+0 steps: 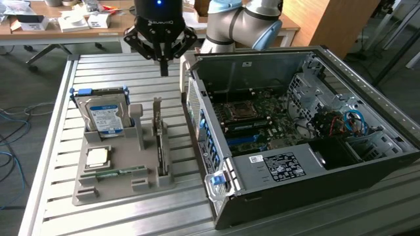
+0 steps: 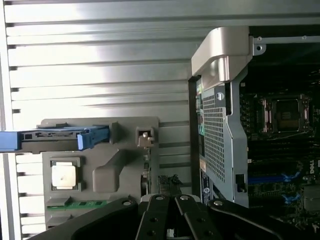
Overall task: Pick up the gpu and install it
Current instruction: 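Reach for the gpu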
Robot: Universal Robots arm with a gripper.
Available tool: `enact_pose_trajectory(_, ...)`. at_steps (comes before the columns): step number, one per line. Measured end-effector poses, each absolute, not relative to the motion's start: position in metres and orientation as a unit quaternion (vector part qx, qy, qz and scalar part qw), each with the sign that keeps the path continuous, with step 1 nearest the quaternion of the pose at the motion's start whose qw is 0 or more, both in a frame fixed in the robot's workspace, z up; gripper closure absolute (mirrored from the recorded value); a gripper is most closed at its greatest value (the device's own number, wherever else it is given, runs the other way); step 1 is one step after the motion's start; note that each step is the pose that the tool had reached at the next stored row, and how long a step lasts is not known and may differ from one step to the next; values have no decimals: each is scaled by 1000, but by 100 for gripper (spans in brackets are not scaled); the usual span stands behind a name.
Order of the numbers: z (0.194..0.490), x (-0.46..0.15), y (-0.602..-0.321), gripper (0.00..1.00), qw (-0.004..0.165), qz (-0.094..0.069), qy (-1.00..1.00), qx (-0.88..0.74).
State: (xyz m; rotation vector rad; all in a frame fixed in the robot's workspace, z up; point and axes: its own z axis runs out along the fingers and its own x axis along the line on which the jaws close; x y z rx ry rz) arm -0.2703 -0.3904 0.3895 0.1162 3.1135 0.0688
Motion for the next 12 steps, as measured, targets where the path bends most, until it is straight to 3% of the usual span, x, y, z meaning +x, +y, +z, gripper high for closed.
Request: enact_pose_trajectory(12,389,-285,-390,89,13,22,999,37)
